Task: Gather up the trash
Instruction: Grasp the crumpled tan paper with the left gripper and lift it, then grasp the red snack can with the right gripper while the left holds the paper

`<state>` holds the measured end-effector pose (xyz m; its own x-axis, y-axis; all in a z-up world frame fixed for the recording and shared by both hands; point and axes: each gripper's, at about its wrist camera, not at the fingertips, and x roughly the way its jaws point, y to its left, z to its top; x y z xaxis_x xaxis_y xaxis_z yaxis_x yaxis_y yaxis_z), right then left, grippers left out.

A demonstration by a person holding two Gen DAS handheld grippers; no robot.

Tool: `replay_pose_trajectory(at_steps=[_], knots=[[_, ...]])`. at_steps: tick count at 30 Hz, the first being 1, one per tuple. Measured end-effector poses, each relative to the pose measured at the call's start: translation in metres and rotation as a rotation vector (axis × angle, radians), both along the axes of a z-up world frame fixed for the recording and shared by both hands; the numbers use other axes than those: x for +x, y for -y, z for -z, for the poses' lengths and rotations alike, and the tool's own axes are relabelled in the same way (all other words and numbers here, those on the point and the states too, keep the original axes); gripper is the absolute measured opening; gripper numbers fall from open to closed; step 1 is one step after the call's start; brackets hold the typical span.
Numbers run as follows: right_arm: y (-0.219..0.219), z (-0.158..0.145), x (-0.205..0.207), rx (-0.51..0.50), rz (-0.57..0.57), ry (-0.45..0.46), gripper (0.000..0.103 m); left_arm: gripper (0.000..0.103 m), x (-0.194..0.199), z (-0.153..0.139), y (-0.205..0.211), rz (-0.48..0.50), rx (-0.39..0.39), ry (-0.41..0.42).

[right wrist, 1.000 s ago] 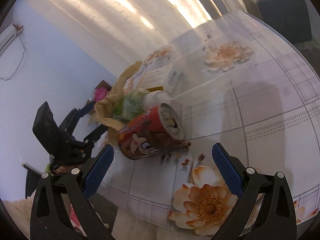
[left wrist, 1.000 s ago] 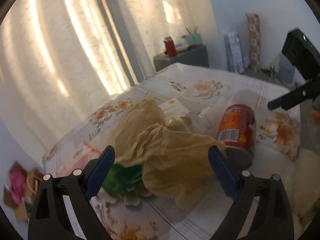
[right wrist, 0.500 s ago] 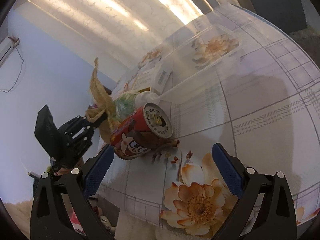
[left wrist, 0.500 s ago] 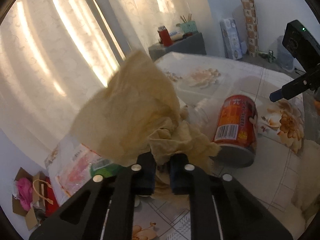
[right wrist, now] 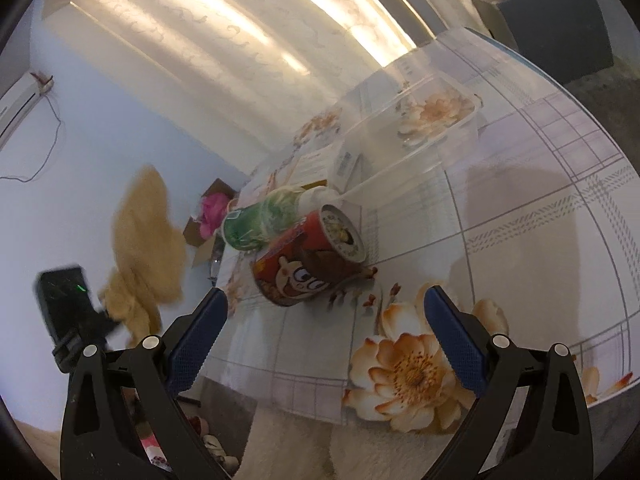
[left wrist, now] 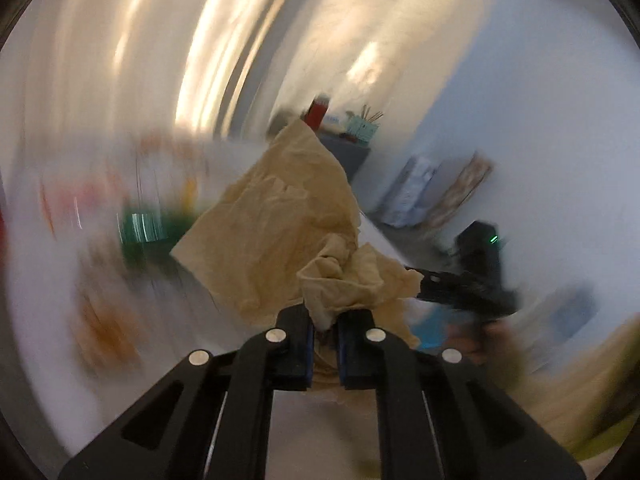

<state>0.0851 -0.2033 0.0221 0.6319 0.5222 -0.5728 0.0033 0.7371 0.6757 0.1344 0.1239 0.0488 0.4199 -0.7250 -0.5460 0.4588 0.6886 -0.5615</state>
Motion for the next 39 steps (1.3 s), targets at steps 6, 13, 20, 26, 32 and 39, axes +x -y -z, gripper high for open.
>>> replay_pose_trajectory(at_steps=[6,13,20,26,32,39], knots=[[-0.005,-0.005,-0.003,0.006,-0.017,0.006,0.094,0.008,0.023,0.100,-0.034,-0.145,-0.143,-0.560],[-0.007,-0.015,-0.009,-0.029,-0.013,0.020,0.094,0.008,0.028,0.116,-0.043,-0.328,0.037,-0.493],[-0.011,-0.009,-0.009,-0.029,-0.010,-0.006,0.094,0.010,0.016,0.090,0.006,-0.353,0.435,-0.164],[-0.016,-0.011,-0.008,-0.040,-0.020,-0.004,0.094,0.017,-0.001,0.089,0.023,-0.347,0.637,0.010],[-0.018,-0.007,-0.006,-0.033,-0.022,-0.015,0.094,0.068,-0.024,0.060,0.012,-0.363,0.574,0.149],[-0.026,-0.005,-0.002,-0.037,-0.046,-0.020,0.094,0.087,-0.014,0.082,0.021,-0.307,0.675,0.123]])
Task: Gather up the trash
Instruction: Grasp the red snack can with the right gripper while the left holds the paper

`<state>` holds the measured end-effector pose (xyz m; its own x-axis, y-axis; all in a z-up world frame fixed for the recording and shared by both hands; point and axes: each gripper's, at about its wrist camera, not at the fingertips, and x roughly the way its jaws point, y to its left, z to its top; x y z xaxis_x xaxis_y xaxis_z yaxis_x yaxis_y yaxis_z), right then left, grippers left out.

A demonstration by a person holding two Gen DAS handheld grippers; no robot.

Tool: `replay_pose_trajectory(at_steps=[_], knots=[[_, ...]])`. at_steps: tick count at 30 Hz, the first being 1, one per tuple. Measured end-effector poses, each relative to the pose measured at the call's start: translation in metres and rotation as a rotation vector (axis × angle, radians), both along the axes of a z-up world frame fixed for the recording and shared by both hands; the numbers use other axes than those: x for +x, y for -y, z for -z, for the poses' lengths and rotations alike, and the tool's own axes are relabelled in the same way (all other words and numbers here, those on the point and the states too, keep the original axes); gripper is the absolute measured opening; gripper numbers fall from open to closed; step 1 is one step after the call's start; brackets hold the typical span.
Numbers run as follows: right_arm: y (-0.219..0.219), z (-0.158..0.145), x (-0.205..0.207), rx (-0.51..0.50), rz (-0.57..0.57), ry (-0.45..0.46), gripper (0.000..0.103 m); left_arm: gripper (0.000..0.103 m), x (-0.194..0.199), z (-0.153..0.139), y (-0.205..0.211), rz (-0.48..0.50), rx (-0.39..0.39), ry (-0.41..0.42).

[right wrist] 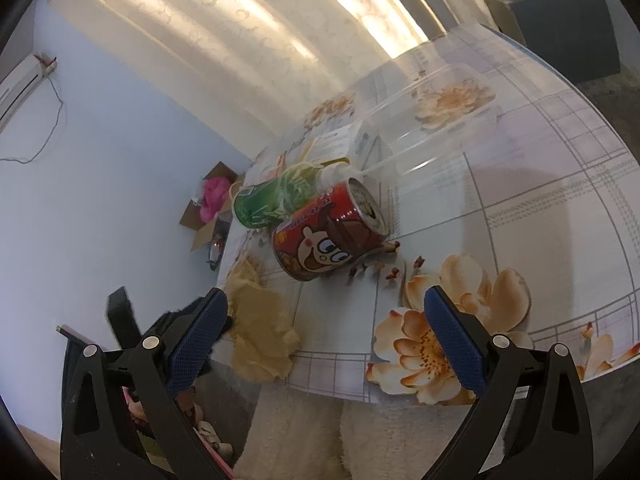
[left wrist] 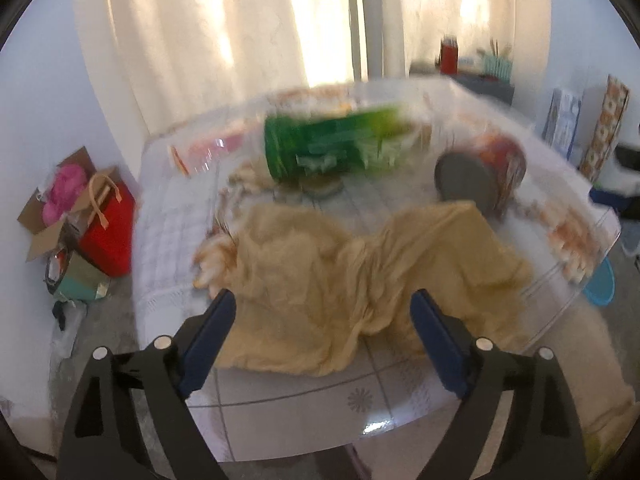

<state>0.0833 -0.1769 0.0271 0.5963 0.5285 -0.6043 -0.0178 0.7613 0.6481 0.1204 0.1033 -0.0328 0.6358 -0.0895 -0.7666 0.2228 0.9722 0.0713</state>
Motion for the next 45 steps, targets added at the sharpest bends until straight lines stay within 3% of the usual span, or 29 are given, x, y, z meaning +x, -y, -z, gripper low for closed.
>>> replay_pose_trajectory(at_steps=[7,15,24,31,45], knots=[[-0.006,-0.003,0.006,-0.025,-0.017,-0.001,0.094,0.088,0.018,0.029,-0.005,-0.043,-0.110,-0.103],[-0.022,-0.005,0.021,-0.105,-0.028,-0.009,0.094,0.086,0.013,0.032,0.009,-0.048,-0.064,-0.070],[-0.052,-0.006,0.056,-0.337,-0.019,-0.015,0.095,0.051,0.007,0.029,0.013,-0.059,-0.072,-0.020],[-0.066,0.003,0.081,-0.438,-0.050,-0.026,0.095,0.021,0.006,0.027,0.001,-0.108,-0.109,0.000],[-0.095,0.003,0.095,-0.582,-0.112,0.010,0.095,0.011,0.009,0.027,-0.020,-0.143,-0.228,-0.008]])
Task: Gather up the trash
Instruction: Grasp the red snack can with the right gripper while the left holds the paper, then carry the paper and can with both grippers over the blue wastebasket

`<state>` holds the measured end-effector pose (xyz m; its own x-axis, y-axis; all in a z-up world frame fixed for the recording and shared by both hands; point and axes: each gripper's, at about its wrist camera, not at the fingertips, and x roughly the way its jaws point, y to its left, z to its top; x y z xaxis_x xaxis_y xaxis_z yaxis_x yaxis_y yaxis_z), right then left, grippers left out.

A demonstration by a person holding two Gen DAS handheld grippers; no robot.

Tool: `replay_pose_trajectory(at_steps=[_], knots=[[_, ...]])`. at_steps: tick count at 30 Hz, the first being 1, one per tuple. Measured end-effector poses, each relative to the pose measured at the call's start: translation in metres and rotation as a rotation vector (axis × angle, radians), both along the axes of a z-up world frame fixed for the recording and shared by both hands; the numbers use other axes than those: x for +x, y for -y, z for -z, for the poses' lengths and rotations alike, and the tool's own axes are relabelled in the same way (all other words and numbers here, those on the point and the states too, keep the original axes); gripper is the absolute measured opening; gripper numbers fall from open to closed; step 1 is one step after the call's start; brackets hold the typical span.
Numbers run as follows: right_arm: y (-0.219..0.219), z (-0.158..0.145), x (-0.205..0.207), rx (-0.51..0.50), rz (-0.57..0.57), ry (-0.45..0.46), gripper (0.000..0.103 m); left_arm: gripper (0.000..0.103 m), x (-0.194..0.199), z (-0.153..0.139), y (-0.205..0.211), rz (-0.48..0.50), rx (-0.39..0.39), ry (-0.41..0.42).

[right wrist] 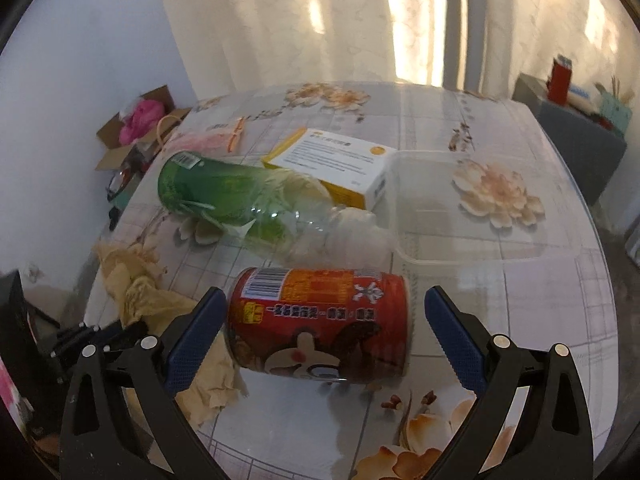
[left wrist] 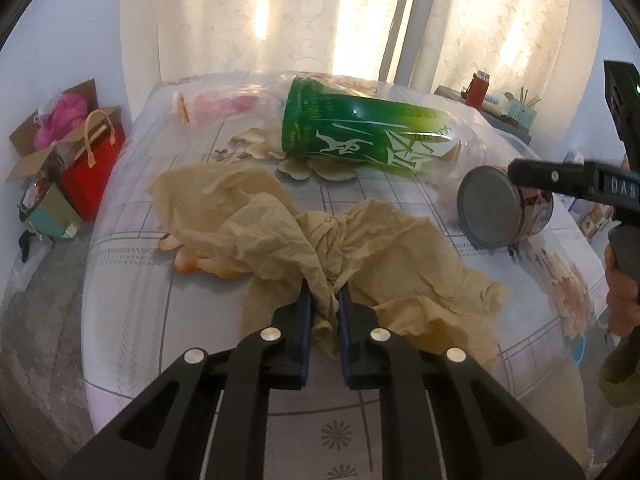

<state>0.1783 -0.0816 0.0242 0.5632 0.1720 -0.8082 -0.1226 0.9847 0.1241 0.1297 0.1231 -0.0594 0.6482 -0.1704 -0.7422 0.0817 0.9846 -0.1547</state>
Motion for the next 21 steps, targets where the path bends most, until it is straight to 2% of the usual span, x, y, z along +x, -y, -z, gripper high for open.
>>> replay_pose_trajectory(at_steps=[11,15,21], knots=[[-0.009,0.019,0.003,-0.033,0.030,-0.062,0.095,0.010,-0.001,0.000,-0.002,-0.011,-0.020,0.003],[-0.002,0.021,0.002,0.022,0.058,-0.067,0.091,0.009,-0.001,0.000,-0.005,-0.020,-0.058,0.001],[0.004,0.019,-0.004,0.037,0.090,-0.069,0.089,0.009,-0.006,-0.006,-0.007,-0.027,-0.088,0.002]])
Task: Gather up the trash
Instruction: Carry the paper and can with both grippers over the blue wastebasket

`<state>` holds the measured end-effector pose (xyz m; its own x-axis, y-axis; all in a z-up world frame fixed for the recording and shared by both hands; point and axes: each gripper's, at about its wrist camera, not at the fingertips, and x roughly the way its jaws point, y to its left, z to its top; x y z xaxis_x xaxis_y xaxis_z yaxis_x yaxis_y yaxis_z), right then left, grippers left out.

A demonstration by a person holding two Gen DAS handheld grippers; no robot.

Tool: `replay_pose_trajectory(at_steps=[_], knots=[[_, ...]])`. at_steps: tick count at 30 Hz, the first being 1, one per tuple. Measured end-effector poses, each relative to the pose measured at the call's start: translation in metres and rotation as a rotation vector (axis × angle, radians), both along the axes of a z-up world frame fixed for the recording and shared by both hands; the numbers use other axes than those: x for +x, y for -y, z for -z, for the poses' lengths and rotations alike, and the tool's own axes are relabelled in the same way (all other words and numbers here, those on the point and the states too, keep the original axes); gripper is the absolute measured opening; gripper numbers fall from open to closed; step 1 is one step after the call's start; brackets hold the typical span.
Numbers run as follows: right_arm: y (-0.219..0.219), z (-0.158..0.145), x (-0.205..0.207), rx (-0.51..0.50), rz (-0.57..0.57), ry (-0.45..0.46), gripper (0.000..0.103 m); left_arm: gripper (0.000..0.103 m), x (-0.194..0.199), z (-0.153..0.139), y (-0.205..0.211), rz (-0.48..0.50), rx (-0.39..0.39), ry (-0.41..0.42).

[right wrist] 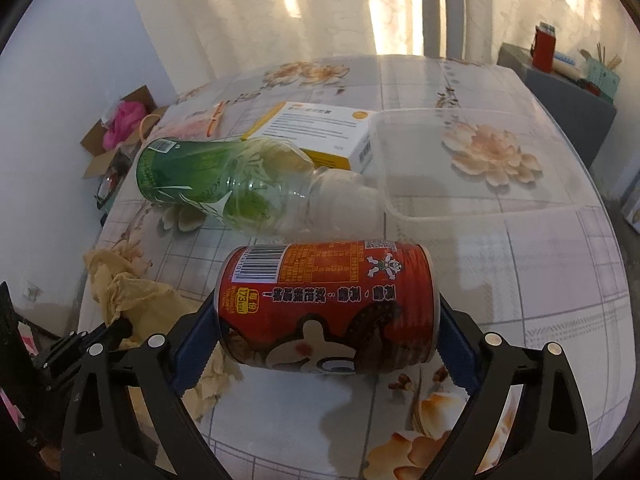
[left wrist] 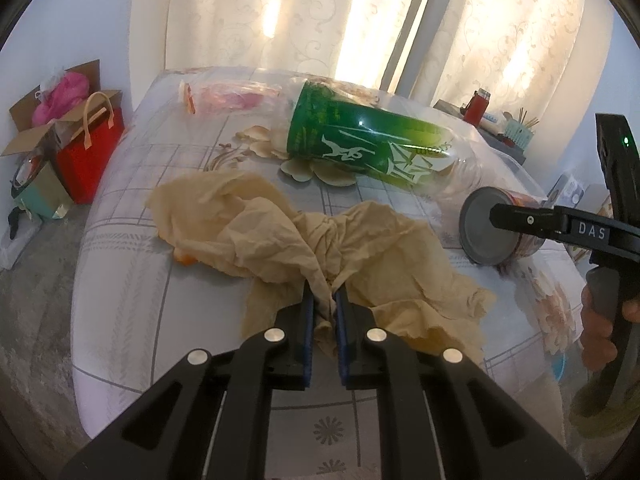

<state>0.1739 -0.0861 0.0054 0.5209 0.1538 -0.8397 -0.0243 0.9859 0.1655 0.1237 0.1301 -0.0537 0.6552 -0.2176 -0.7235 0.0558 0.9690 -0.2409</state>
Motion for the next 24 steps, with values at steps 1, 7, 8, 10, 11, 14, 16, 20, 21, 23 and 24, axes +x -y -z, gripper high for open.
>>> replay_pose_trajectory(at_steps=[1,7,8,10,11,14,16,20,21,23,24], knots=[[0.001,-0.001,-0.002,0.004,0.003,0.003,0.089,0.009,0.000,-0.001,-0.001,0.000,-0.004,0.001],[0.012,-0.014,-0.015,0.044,0.015,0.032,0.089,0.009,-0.009,-0.014,0.000,0.003,-0.035,0.022],[0.014,-0.016,-0.018,0.051,0.017,0.038,0.089,0.009,-0.010,-0.016,0.001,0.004,-0.037,0.026],[0.019,-0.021,-0.024,0.065,0.019,0.048,0.089,0.009,-0.013,-0.024,0.004,0.012,-0.046,0.036],[0.022,-0.023,-0.027,0.075,0.022,0.053,0.089,0.009,-0.014,-0.026,0.005,0.015,-0.047,0.041],[0.032,-0.029,-0.036,0.108,0.035,0.063,0.089,0.008,-0.018,-0.037,0.013,0.030,-0.043,0.062],[0.040,-0.032,-0.043,0.128,0.048,0.071,0.089,0.008,-0.021,-0.046,0.020,0.046,-0.044,0.077],[0.056,-0.041,-0.059,0.157,0.077,0.094,0.089,0.008,-0.025,-0.059,0.035,0.081,-0.045,0.098],[0.062,-0.043,-0.065,0.167,0.089,0.102,0.089,0.009,-0.025,-0.062,0.039,0.092,-0.045,0.103],[0.075,-0.047,-0.076,0.182,0.111,0.113,0.089,0.009,-0.027,-0.069,0.050,0.115,-0.039,0.114],[0.080,-0.049,-0.079,0.187,0.120,0.117,0.089,0.009,-0.028,-0.072,0.056,0.129,-0.036,0.119]])
